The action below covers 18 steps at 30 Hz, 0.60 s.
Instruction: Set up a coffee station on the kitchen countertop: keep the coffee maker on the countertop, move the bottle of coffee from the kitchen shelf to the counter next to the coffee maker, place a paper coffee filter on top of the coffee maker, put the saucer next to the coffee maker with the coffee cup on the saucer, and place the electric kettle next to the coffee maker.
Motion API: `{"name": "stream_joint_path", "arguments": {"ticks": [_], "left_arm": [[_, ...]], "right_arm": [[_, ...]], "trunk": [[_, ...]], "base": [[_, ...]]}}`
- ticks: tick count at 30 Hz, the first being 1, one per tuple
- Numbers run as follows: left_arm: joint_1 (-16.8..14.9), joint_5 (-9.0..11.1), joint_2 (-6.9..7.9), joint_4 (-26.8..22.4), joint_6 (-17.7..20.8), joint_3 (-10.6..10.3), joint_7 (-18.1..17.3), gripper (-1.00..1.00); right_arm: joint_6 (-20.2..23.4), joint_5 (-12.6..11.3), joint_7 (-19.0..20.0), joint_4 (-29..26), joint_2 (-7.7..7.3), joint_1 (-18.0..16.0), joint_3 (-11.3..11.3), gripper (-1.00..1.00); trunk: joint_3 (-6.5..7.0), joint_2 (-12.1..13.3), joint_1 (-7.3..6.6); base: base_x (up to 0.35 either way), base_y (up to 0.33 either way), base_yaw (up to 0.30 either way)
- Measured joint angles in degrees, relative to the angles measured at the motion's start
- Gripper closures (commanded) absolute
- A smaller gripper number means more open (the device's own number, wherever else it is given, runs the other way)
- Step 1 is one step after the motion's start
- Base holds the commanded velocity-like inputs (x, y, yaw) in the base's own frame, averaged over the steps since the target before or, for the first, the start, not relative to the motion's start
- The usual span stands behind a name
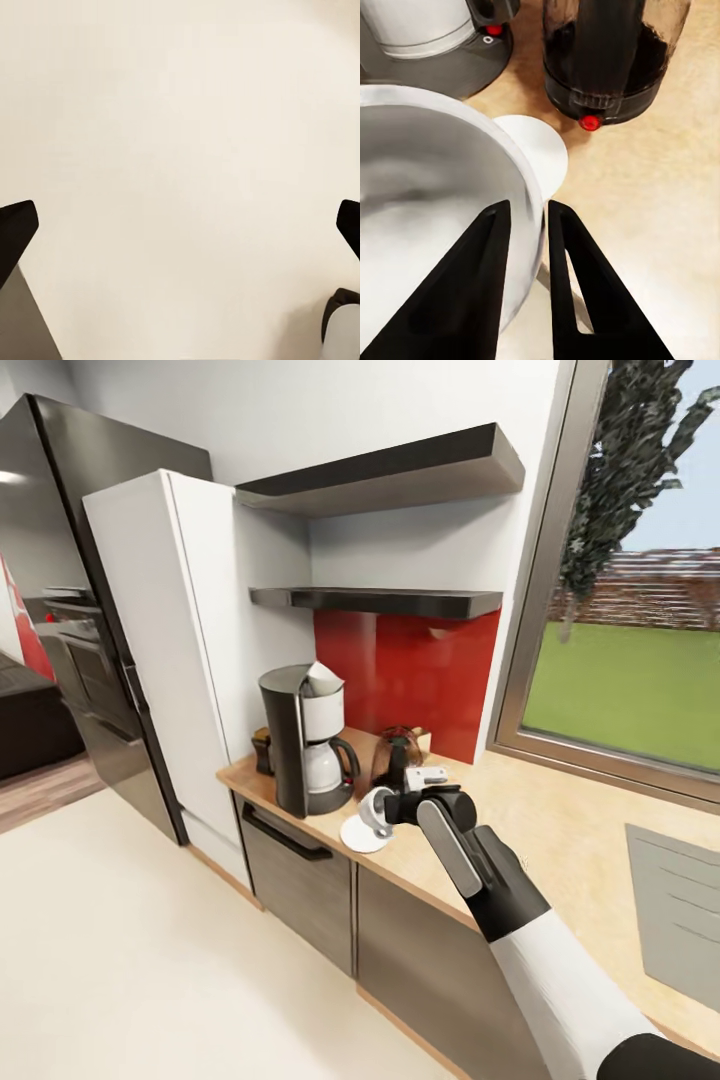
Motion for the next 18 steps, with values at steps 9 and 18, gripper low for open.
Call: {"name": "stream_joint_path", "arguments": {"ticks": [9, 18], "left_arm": [[0.3, 0.0, 0.11, 0.3, 0.4, -0.2, 0.1, -1.0], [0.3, 0.0, 0.09, 0.4, 0.4, -0.2, 0.2, -1.0]], "right_arm": [[0.3, 0.4, -0.7, 7.6, 0.51, 0.0, -0.3, 1.0], [0.2, 0.1, -8.5, 14.4, 0.55, 0.0, -0.8, 1.0]], "trunk": [[-0.01, 0.0, 0.02], [0.0, 0.0, 0.02]], "base": [[0.146, 0.14, -0.001], [0.006, 0.006, 0.0]]}}
